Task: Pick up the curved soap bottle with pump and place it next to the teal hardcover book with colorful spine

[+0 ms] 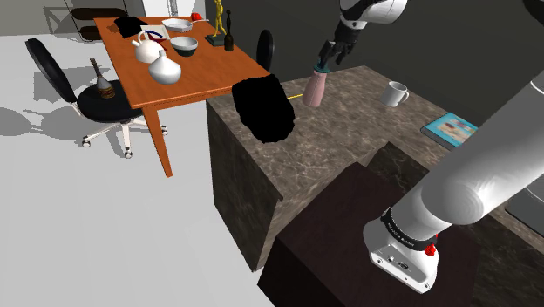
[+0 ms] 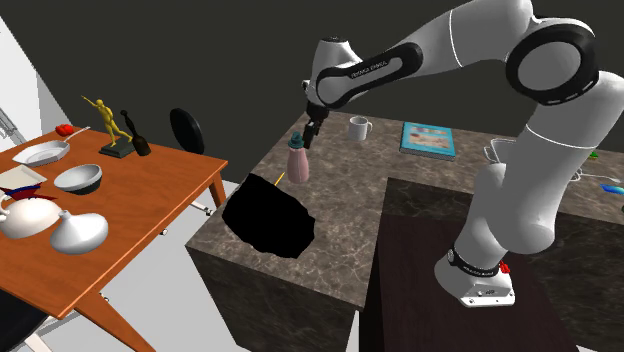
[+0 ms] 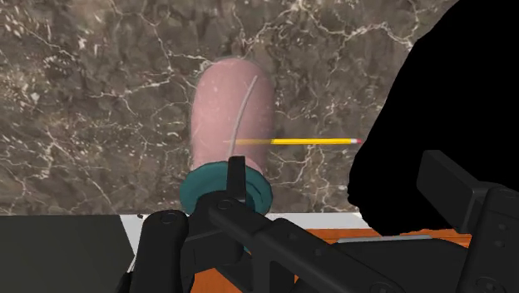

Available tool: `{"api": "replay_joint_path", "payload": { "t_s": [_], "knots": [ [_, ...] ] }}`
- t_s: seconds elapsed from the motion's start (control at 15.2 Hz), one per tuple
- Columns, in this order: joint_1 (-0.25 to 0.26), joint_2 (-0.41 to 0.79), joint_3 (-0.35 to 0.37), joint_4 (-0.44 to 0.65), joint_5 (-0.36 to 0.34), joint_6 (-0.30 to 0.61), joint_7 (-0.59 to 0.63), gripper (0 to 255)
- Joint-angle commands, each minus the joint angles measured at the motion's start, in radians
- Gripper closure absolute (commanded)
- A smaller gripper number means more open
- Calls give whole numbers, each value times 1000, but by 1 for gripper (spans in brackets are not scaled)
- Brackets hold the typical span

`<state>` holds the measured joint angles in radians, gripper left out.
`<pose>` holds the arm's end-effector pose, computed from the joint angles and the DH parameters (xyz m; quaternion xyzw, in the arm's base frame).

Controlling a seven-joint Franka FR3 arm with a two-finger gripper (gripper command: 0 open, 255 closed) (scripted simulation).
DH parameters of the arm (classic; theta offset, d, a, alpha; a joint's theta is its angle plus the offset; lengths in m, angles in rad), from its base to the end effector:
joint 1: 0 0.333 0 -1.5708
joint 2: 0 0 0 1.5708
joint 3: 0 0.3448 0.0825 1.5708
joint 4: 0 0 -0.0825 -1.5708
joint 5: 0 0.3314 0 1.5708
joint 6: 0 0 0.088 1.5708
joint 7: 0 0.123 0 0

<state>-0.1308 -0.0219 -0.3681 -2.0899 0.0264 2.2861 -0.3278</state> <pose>0.4550 -0.2482 0.4922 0.9897 -0.0928 0.1049 0.0299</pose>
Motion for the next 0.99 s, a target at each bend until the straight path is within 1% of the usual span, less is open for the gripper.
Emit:
{"api": "replay_joint_path", "payload": {
  "t_s": [0.0, 0.26, 0.33, 0.79, 0.92],
  "knots": [
    [-13, 74, -16, 50, 52, 20, -40, 0],
    [-60, 225, -27, 168, 159, 37, -116, 0],
    [-69, 249, -27, 189, 176, 38, -127, 0],
    [-82, 316, -10, 182, 217, 105, -153, 0],
    [-83, 321, -9, 182, 220, 110, -155, 0]
  ]
}}
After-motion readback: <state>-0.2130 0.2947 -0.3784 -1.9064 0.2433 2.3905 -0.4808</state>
